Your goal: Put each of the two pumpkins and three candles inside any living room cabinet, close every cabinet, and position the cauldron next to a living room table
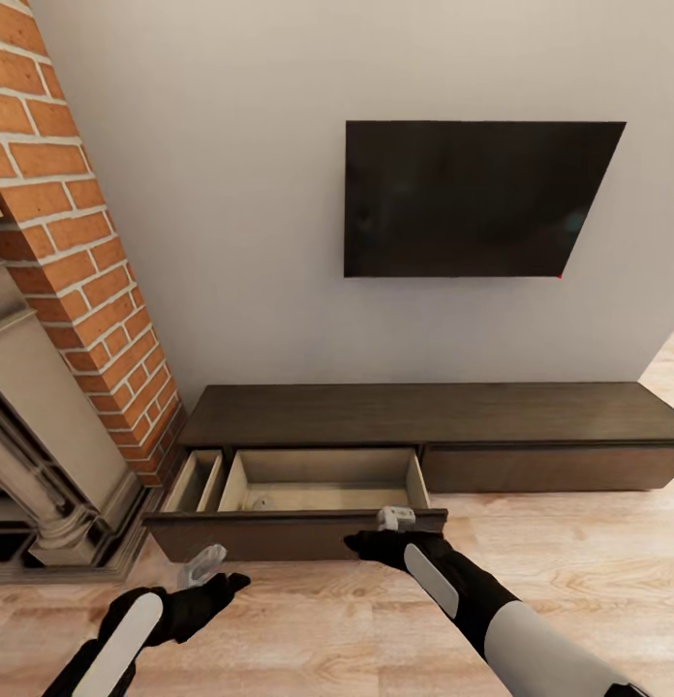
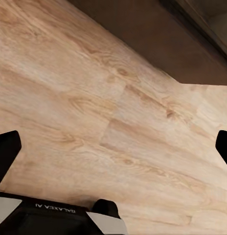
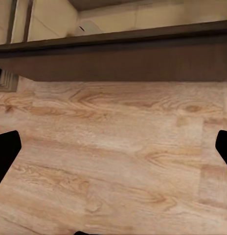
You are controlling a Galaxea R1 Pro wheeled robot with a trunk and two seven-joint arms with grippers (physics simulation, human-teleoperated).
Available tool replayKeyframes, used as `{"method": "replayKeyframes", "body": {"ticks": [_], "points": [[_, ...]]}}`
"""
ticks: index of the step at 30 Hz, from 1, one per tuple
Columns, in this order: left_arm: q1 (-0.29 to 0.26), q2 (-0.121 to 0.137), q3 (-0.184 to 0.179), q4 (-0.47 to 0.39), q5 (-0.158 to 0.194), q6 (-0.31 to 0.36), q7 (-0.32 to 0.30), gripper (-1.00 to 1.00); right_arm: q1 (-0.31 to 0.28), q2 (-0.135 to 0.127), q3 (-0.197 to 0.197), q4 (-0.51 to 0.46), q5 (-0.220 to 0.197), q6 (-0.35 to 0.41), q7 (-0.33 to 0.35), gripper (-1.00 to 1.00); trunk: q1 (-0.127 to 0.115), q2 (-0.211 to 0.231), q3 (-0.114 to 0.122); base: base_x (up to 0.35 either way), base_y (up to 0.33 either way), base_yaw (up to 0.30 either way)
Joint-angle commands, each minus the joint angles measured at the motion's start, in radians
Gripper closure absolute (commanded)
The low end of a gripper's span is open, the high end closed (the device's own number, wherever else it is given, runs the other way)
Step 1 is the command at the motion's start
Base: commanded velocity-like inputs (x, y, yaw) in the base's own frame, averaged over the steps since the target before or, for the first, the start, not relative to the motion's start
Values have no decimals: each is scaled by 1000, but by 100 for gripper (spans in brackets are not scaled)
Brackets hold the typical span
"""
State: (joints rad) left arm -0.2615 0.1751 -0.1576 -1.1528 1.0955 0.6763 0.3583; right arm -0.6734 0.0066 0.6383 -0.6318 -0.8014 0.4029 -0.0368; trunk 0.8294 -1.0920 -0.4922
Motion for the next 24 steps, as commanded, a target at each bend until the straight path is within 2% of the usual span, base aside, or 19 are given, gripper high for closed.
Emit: {"method": "replayKeyframes", "body": {"ticks": [1,2,4,5,7,8,9,11,15,19,21,24], "points": [[-1,-40,-3,25,-72,-52,10,-100,0,0,3,-1,1,-20,-25,-100,4,-8,-4,0,0,0],[-1,-52,-3,33,-96,-69,10,-100,0,0,3,-1,2,-26,-30,-100,8,-15,-7,0,0,0],[-1,-96,-4,65,-181,-132,10,-100,1,-1,3,0,6,-43,-43,-100,15,-29,-14,0,0,0],[-1,-105,-4,70,-200,-145,10,-100,1,-1,3,0,6,-47,-45,-100,19,-36,-17,0,0,0],[-1,-136,-4,89,-267,-191,10,-100,1,-1,4,16,7,-65,-49,-100,27,-50,-23,0,0,0],[-1,-143,-4,94,-283,-201,10,-100,1,-1,4,25,8,-71,-50,-100,31,-57,-26,0,0,0],[-2,-159,-4,110,-324,-233,11,-100,1,0,4,62,9,-95,-51,-100,35,-64,-29,0,0,0],[-2,-175,-5,129,-362,-277,10,-100,1,3,5,127,10,-138,-51,-100,42,-78,-36,0,0,0],[-2,-194,-9,157,-391,-330,10,-100,2,6,7,234,12,-195,-50,-100,58,-106,-48,0,0,0],[-7,-218,-25,176,-402,-341,10,-100,2,7,6,262,12,-217,-49,-100,73,-134,-61,0,0,0],[-11,-222,-30,179,-404,-348,10,-100,2,6,7,270,12,-226,-49,-100,81,-148,-67,0,0,0],[-12,-225,-44,180,-405,-392,10,-100,2,7,7,290,12,-270,-49,-100,92,-169,-76,0,0,0]]}}
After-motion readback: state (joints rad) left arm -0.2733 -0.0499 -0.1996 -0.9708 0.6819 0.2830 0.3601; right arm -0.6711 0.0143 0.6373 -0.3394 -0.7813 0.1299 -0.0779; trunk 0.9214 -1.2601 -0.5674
